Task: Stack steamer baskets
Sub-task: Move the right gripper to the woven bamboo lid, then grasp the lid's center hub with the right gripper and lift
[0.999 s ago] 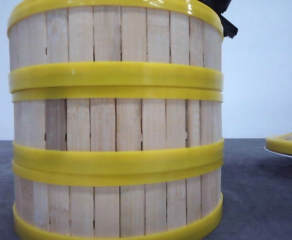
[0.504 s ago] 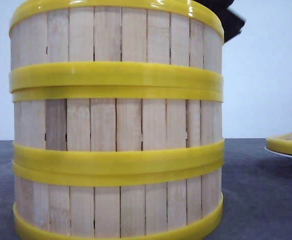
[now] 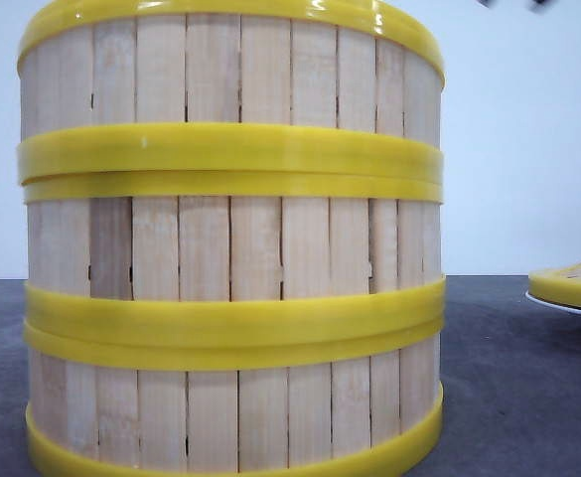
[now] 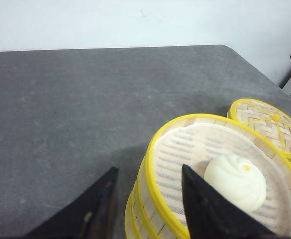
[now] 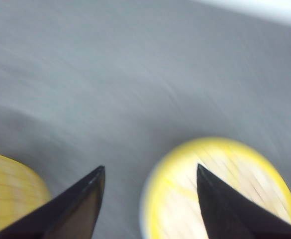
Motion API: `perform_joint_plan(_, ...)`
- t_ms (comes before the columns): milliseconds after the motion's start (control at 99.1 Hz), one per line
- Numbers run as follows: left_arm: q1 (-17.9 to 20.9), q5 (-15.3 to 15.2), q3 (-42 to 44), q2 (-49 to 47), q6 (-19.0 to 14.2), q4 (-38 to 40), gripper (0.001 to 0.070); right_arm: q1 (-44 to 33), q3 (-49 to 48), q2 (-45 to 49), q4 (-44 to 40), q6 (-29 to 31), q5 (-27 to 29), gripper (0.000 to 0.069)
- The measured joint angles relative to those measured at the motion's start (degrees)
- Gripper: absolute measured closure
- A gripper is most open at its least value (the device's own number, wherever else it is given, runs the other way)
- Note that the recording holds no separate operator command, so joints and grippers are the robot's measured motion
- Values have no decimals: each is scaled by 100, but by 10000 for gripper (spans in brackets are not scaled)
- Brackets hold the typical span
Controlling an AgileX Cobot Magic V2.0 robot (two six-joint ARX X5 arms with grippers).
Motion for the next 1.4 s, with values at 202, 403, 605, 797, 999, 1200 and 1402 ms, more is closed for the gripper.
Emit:
perform_joint_plan(202, 0, 0, 0, 0, 0, 0, 481, -828, -225, 234, -149, 4, -15, 334)
perform_joint_plan(403, 0, 0, 0, 0, 0, 2, 481, -1316, -1025, 278, 339, 136, -273, 334)
perform_joint_plan(605, 0, 0, 0, 2, 0, 9, 481, -1670, -2017, 302, 883, 354, -319, 334)
perform_joint_plan(797, 0, 0, 0, 0, 0, 42, 481, -1915, -2531, 302, 1320, 529, -413, 334)
perform_joint_plan(999, 0, 2, 0, 2, 0, 39, 481, -1991, -2566, 393, 1646, 603, -520, 354)
perform_joint_plan(1200, 0, 0, 0, 2, 0, 39, 481, -1991, -2566, 647, 1775, 627, -623, 356)
perform_joint_plan(1402, 0, 0, 0, 2, 2, 39, 481, -1991, -2566, 896, 1952, 632, -623, 367)
